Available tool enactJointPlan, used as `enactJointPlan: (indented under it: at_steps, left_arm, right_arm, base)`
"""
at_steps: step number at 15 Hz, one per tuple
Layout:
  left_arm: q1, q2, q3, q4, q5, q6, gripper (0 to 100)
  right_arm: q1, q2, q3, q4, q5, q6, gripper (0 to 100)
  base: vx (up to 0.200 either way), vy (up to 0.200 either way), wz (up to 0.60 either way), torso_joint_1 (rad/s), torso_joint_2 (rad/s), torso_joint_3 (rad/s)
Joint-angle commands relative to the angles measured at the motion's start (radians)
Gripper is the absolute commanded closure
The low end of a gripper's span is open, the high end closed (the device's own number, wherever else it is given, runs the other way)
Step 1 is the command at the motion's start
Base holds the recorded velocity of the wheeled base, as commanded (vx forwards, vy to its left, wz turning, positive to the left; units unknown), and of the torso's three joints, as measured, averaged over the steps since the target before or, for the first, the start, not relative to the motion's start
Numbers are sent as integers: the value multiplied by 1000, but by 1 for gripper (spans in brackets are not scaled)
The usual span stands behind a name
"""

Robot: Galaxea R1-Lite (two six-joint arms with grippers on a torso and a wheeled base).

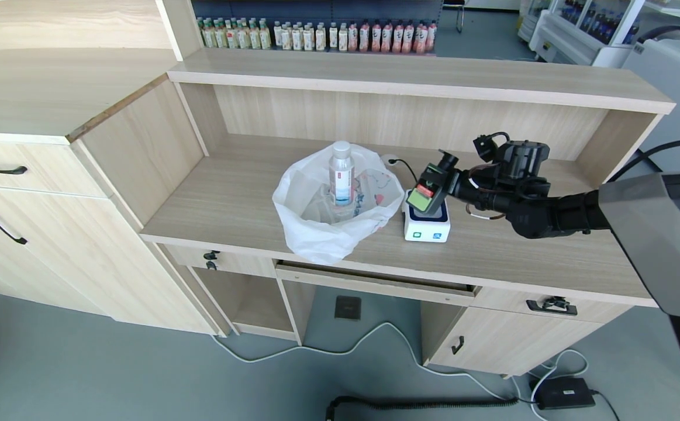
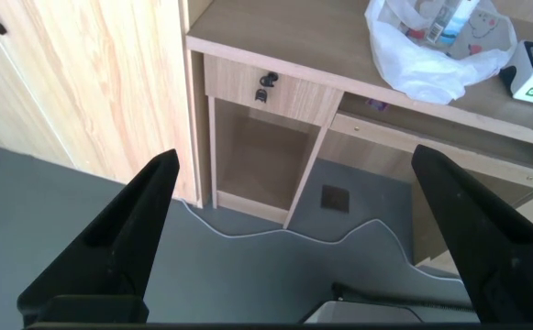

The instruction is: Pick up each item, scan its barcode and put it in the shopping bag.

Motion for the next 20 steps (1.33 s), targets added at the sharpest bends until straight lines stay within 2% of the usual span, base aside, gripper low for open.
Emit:
enactJointPlan:
  at_steps: [1,14,15,17,20]
  left_arm:
    - [0,0,0,0,2,-1,0]
    - [0,0,0,0,0,-1,0]
    - [0,0,0,0,0,-1,0]
    - [0,0,0,0,0,-1,0]
    - [0,0,0,0,2,-1,0]
  right_arm:
    - [0,7,-2,-1,-1,1,100]
    - [3,2,-18,-5,-6,-13,100]
    - [-6,-62,44,-7,-6,-76,100]
    - [-87,-243,263,-13,-6,-355,100]
    - [-297,-569,665,-25,-7,-777,100]
  base:
    - [0,0,0,0,0,0]
    - [0,0,0,0,0,0]
    - [0,0,0,0,0,0]
    - [0,0,0,0,0,0]
    - [0,0,0,0,0,0]
